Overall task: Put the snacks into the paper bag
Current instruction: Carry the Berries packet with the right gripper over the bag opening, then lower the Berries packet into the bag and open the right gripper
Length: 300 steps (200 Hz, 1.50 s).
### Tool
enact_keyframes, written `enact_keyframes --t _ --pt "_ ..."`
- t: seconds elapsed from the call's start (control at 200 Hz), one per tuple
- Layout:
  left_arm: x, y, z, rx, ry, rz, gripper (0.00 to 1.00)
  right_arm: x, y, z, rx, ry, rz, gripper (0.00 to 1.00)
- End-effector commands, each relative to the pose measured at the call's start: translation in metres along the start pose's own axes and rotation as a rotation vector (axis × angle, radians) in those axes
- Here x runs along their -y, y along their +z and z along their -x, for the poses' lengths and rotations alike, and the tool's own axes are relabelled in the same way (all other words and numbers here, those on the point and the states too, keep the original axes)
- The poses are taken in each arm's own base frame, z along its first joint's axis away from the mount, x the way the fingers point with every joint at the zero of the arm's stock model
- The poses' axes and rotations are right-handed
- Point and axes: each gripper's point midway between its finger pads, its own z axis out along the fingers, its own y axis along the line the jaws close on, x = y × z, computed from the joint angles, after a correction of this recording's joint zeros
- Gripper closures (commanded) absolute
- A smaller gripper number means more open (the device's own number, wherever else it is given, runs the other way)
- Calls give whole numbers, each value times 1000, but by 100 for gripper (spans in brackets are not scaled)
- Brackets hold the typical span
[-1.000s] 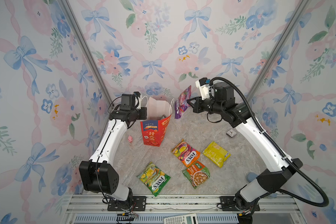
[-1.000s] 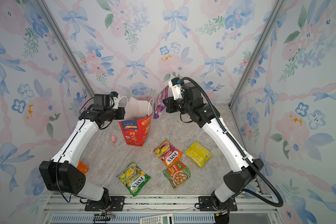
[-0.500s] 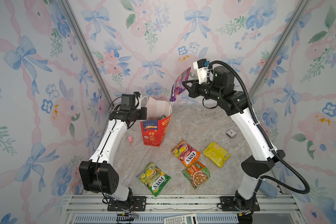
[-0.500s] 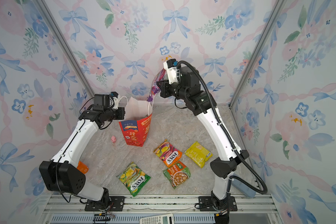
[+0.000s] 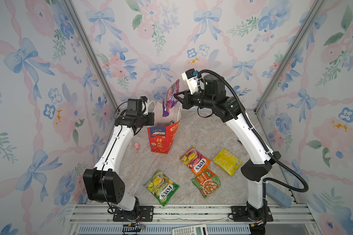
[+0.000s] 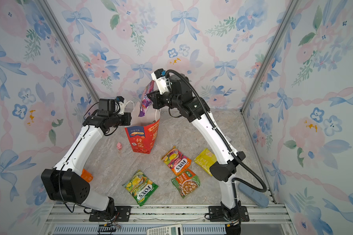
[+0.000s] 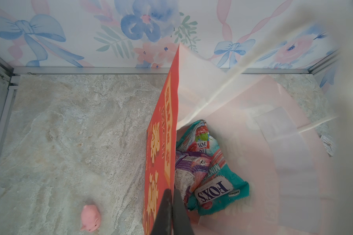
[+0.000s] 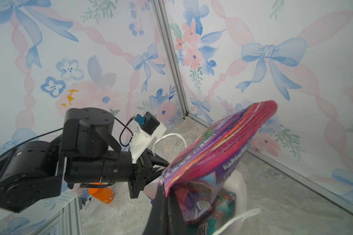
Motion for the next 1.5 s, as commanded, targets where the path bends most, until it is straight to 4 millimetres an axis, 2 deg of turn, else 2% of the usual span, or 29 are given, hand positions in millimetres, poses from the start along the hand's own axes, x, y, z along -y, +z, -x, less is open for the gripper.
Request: enact_keyframes --t 0.0,0.195,0.475,0.655,0.89,1.115,1.16,1.235,1.285,1.375,1.495 --pt "-2 -1 -2 -1 11 -1 100 -6 8 -5 -17 0 41 100" --pt "-2 -1 -2 0 11 -3 100 7 33 -34 -99 30 46 100" --pt "-2 -1 -2 -2 11 -3 100 9 57 -64 -176 71 96 100" --pt "-1 -1 -2 -1 11 -5 100 6 72 -76 -198 93 123 100" --pt "-1 -1 -2 -2 11 -4 100 0 91 -83 -189 130 166 100" --pt "-1 -2 -1 2 12 -4 100 4 106 -92 -195 171 172 100" --pt "0 -2 -1 2 12 -7 100 6 104 -91 -196 172 163 90" --pt "0 -2 -2 1 12 -8 100 8 98 -86 -189 167 151 64" --pt "-1 -2 -2 0 11 -8 100 9 92 -80 -179 161 142 52" --pt "0 -2 -2 2 14 -7 100 8 78 -66 -155 147 135 42" --pt "-1 -2 -2 2 15 -4 100 -1 62 -55 -138 134 148 37"
